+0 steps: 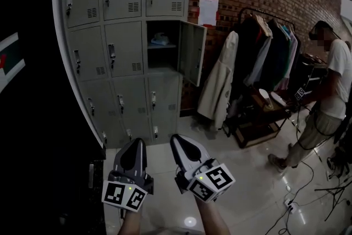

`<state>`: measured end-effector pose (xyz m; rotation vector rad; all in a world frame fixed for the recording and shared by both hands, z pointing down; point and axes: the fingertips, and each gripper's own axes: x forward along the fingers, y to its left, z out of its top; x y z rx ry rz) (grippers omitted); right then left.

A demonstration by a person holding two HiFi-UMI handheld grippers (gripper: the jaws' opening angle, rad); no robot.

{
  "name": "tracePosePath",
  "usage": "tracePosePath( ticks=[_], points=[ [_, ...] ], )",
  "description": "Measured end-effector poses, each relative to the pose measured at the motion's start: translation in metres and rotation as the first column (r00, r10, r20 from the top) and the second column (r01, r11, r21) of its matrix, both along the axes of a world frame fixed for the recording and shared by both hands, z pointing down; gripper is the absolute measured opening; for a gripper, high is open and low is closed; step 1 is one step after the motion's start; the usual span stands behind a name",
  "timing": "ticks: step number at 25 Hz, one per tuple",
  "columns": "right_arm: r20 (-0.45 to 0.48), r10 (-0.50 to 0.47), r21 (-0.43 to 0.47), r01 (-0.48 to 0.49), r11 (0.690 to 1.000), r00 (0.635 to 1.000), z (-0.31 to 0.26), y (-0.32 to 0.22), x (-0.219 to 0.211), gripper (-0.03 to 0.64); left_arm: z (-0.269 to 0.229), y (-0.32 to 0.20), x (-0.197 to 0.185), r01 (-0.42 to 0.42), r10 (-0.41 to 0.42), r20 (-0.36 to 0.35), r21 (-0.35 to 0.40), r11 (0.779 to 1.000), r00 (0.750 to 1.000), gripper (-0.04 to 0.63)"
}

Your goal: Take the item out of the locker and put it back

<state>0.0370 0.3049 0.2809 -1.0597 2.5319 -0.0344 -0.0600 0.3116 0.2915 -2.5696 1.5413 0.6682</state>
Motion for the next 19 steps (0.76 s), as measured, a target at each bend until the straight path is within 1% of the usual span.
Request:
tracePosePath(
  ticks=[5,19],
  points=[
    [-0.008,0.008,0.009,-0.008,1.0,1.0,-0.005,0.015,-0.002,0.002,-0.001,0.012,-0.003,-0.002,0.002,0.001,-0.002,1.0,1.0,0.003],
    [0.033,0.035,-0.018,-0.035,0.999,0.999,0.002,0.04,0.015,0.002,-0.003,0.037,-0.005,-0.004,0.004,-0.009,0.003,1.0,1.0,0.003]
  ],
)
